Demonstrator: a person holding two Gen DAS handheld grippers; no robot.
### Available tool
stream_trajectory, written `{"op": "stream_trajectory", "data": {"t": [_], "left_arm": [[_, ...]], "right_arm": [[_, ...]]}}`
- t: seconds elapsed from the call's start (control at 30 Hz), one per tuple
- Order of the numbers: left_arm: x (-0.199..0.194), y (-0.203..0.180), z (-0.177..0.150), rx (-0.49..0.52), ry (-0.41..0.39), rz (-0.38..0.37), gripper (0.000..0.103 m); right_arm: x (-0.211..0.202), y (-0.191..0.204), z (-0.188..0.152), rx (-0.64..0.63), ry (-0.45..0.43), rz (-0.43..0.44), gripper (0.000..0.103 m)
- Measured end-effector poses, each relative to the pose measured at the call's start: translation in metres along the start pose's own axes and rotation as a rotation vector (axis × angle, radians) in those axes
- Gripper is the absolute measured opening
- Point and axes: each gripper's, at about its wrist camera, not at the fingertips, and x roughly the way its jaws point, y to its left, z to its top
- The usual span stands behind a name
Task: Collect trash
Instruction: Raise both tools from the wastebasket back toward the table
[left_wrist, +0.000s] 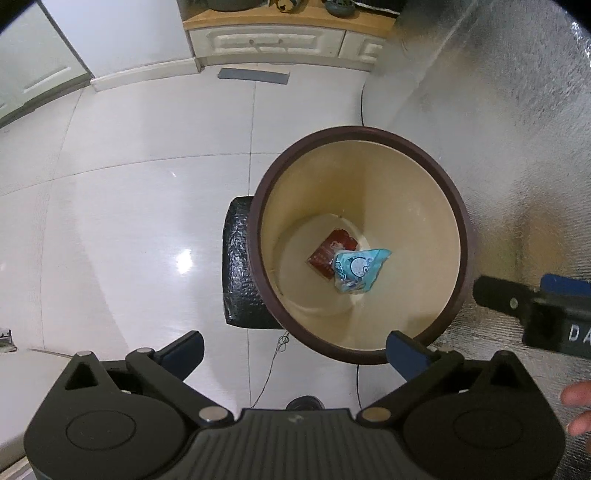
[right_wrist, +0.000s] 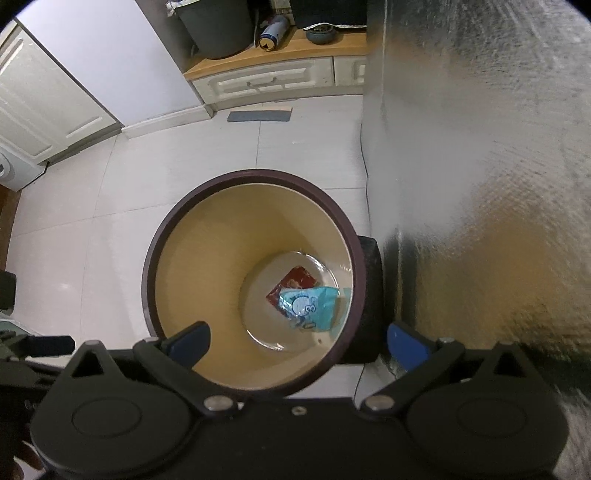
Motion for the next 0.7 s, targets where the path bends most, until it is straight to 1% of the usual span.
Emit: {"op": "stream_trajectory", "data": {"t": [0.1,0.2,0.5,0.63,0.7], "left_arm": [[-0.010,0.001,-0.005,-0.003,-0.013,-0.002,0.103],[-0.023,0.001,-0.010,-0.002,-0.032,0.021,0.103],[-0.072,0.007,-0.035,-0.009,-0.112,0.042,0.103],[-0.091,0.008,-0.049,-0.005,-0.139,0.066,0.103],[-0.101,0.011,-0.055,-0.010,-0.156,0.063,0.103]], "right_arm": [[-0.009,0.000,-0.005,-0.011,-0.008,-0.015,0.103],[-0.019,0.001,-0.011,-0.012,-0.008,-0.026,0.103],[-0.061,0.010,-0.026,-0.037,-0.035,-0.036,0.103],[-0.081,0.019,-0.034,-0.065,-0.061,-0.043,0.103],[-0.092,0.022,-0.038,-0.071,-0.077,-0.044,0.103]]}}
